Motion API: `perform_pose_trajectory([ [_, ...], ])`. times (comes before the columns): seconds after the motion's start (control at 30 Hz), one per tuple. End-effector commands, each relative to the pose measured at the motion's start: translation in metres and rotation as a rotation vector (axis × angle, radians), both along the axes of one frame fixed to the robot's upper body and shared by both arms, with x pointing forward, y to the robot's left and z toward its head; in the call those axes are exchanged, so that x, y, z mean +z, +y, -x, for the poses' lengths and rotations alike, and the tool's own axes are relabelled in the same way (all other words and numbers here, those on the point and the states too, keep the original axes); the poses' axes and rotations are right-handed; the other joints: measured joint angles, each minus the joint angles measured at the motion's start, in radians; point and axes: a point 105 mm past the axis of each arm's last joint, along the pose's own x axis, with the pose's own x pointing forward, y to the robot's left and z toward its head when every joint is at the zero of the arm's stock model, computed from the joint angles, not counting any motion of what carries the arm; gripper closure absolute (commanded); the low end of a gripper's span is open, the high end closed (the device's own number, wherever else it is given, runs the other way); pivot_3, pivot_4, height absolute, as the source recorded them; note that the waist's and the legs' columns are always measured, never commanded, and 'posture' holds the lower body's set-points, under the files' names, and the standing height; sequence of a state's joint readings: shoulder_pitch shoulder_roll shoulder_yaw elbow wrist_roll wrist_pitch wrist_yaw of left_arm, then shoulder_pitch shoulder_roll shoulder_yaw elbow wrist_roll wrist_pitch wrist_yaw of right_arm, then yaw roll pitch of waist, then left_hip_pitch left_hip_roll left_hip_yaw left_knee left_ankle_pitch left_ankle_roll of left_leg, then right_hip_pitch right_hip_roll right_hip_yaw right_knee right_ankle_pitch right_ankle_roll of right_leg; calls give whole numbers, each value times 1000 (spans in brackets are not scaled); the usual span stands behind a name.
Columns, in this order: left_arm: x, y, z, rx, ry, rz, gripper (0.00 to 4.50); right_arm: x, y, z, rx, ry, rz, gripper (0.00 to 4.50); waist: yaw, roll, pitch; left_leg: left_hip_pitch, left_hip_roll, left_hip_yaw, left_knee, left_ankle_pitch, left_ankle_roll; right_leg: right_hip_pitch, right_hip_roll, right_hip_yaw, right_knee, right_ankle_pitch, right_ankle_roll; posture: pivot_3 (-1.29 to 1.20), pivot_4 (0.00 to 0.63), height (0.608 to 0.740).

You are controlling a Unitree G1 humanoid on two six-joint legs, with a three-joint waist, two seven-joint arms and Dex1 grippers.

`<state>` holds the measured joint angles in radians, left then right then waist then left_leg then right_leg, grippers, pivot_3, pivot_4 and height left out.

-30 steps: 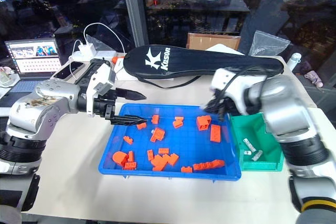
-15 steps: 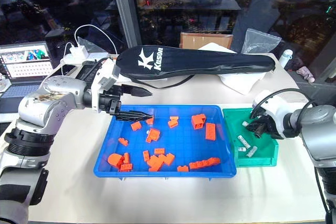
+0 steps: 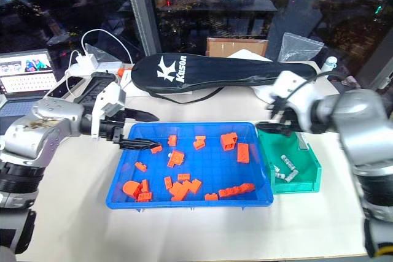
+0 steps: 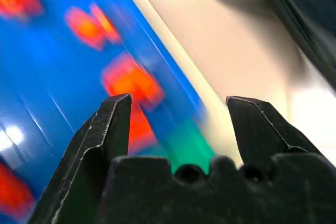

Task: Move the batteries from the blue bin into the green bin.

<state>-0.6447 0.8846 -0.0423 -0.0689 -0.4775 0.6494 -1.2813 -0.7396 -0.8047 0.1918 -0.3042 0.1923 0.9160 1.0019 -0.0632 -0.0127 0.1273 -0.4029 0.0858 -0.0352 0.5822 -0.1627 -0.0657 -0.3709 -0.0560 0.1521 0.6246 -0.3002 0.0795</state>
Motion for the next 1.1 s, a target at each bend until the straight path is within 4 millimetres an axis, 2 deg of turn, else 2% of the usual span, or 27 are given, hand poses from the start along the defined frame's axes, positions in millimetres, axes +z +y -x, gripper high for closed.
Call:
perform_pose_trajectory([
  [0.03, 12, 12, 13, -9, -50, 30, 0, -25, 48, 2, 114, 21, -22, 1102, 0, 0, 0, -1, 0, 0, -1, 0, 0, -1, 0, 0, 0, 0, 0, 0, 150, 737],
  [0.13, 8, 22, 20, 17, -37, 55, 0, -44, 76, 3, 161, 52, -33, 1102, 3, 0, 0, -1, 0, 0, -2, 0, 0, -2, 0, -1, 1, 1, -4, 0, 150, 737],
  [0.27, -4, 39, 36, 50, 0, 30, 0, -57, 99, 1, 188, 74, -45, 1102, 20, -1, 0, -2, 0, -1, -1, 0, 0, -3, 0, -2, 1, 3, -6, 0, 150, 737],
  [0.4, -10, 47, 43, 79, 18, 10, 0, -63, 109, -4, 199, 74, -43, 1102, 26, -1, 0, 0, 0, -1, -1, 1, -1, -3, 0, -3, 2, 0, -2, 0, 150, 737],
  [0.63, -17, 53, 42, 117, 15, -54, 0, -80, 126, -10, 220, 86, -21, 1102, 24, -2, 0, -1, 0, 0, -2, 1, -1, -9, 0, -3, 5, 0, -4, 0, 150, 737],
  [0.77, -21, 54, 42, 116, 25, -73, 0, -88, 125, -11, 209, 101, -15, 1102, 22, -2, -1, -2, 0, 0, -5, 1, -1, -8, 1, -3, 5, 2, -9, 0, 150, 737],
  [0.83, -20, 51, 40, 113, 21, -68, 0, -85, 122, -12, 200, 98, -28, 1614, 22, -2, -1, -2, 0, 0, -5, 1, -1, -9, 1, -3, 5, 2, -9, 0, 150, 737],
  [0.87, -19, 50, 38, 110, 16, -65, 0, -79, 119, -12, 193, 92, -46, 1732, 22, -2, -1, -2, 0, 0, -5, 1, -1, -9, 1, -3, 5, 2, -9, 0, 150, 737],
  [0.93, -18, 48, 36, 105, 14, -60, 0, -66, 112, -10, 195, 87, -69, 2369, 24, -2, -1, -2, 0, 0, -5, 1, -1, -9, 1, -3, 5, 2, -8, 0, 150, 737],
  [1.1, -19, 45, 33, 92, 13, -60, 0, -39, 86, -4, 179, 79, -96, 2369, 27, -2, -1, -2, 0, 0, -5, 1, -1, -10, 0, -3, 5, 1, -6, 0, 150, 737],
])
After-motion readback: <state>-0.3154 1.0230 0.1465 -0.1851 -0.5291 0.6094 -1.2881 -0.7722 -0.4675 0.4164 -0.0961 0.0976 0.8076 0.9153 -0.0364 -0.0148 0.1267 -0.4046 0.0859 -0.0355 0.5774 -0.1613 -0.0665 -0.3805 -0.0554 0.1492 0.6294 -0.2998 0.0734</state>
